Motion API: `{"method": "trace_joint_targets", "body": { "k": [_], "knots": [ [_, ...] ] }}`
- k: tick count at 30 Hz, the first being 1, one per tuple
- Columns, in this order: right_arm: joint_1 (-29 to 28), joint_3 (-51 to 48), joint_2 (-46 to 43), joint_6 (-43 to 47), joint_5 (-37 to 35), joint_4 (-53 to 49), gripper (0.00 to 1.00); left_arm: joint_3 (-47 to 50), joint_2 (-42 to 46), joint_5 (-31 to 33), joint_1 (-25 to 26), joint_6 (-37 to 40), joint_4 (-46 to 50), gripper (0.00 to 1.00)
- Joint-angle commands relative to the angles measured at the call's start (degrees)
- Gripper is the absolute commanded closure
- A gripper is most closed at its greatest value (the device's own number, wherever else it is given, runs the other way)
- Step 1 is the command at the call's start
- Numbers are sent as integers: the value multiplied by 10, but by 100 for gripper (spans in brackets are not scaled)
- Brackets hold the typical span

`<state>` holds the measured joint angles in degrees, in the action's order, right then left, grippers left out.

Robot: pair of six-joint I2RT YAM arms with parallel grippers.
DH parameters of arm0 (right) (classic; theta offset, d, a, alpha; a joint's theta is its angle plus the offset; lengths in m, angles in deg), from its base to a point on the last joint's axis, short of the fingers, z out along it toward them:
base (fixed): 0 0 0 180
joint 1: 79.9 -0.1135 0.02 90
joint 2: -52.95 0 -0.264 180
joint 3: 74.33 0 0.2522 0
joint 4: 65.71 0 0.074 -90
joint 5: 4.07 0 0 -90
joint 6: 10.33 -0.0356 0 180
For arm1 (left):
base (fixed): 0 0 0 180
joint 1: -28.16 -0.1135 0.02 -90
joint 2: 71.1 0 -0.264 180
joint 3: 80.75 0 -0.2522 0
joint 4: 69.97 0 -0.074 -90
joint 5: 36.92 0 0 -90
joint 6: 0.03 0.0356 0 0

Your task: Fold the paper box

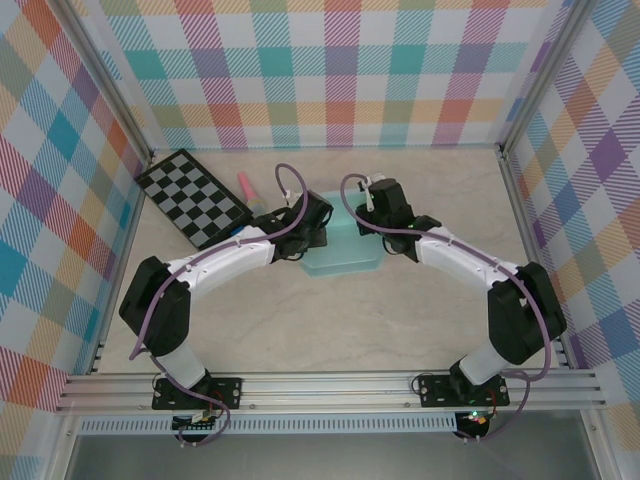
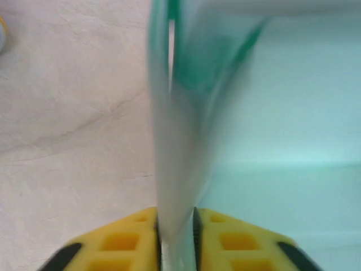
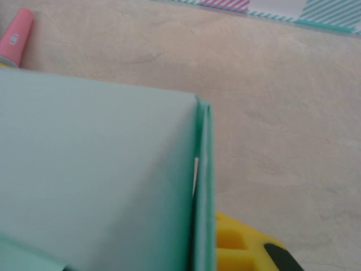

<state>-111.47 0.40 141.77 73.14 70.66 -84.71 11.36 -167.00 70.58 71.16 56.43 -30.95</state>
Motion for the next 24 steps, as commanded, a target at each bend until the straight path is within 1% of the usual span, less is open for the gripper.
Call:
{"method": "trace_joint_targets", "body": {
  "k": [1, 2, 3, 4, 5, 7, 9, 10, 12, 13, 14, 15, 16, 18, 19, 21, 24],
  "knots": [
    [30, -25, -8, 24, 59, 27, 100, -12, 51, -48, 8, 5, -26, 46],
    [42, -22, -8, 39, 102, 23, 100, -6, 63, -62, 5, 4, -33, 38],
    [51, -17, -5, 48, 123, 13, 100, 3, 77, -83, 1, 2, -47, 31],
    [55, -15, -4, 59, 136, 10, 100, 11, 91, -107, -4, 1, -62, 28],
    [63, -15, -3, 77, 160, 9, 100, 21, 108, -127, -9, -4, -75, 16],
    [78, -13, -1, 110, 195, 9, 100, 41, 143, -152, -17, -4, -105, 1],
    [96, -21, 4, 161, 250, 28, 100, 60, 178, -161, -31, -8, -120, 0],
    [102, -28, 8, 179, 273, 46, 100, 61, 190, -153, -37, -26, -104, 0],
    [112, -26, 23, 195, 311, 65, 100, 46, 206, -94, -50, -61, -27, 0],
    [114, -20, 34, 207, 339, 66, 100, 44, 209, -88, -56, -47, -24, 0],
    [115, -12, 47, 220, 370, 66, 99, 47, 211, -105, -64, -4, -39, 0],
    [112, -3, 61, 216, 384, 68, 100, 48, 209, -117, -66, 37, -48, 0],
    [108, 4, 72, 208, 388, 74, 100, 45, 203, -115, -65, 63, -48, 0],
    [91, 0, 89, 212, 403, 103, 98, 34, 179, -92, -69, 101, -31, 0],
    [81, -10, 94, 230, 407, 124, 98, 28, 164, -90, -73, 114, -22, 0],
    [55, -41, 99, 296, 427, 177, 99, 13, 127, -121, -82, 150, -9, 0],
    [32, -79, 110, 377, 448, 239, 100, 9, 76, -141, -83, 177, -6, 2]
  ]
}}
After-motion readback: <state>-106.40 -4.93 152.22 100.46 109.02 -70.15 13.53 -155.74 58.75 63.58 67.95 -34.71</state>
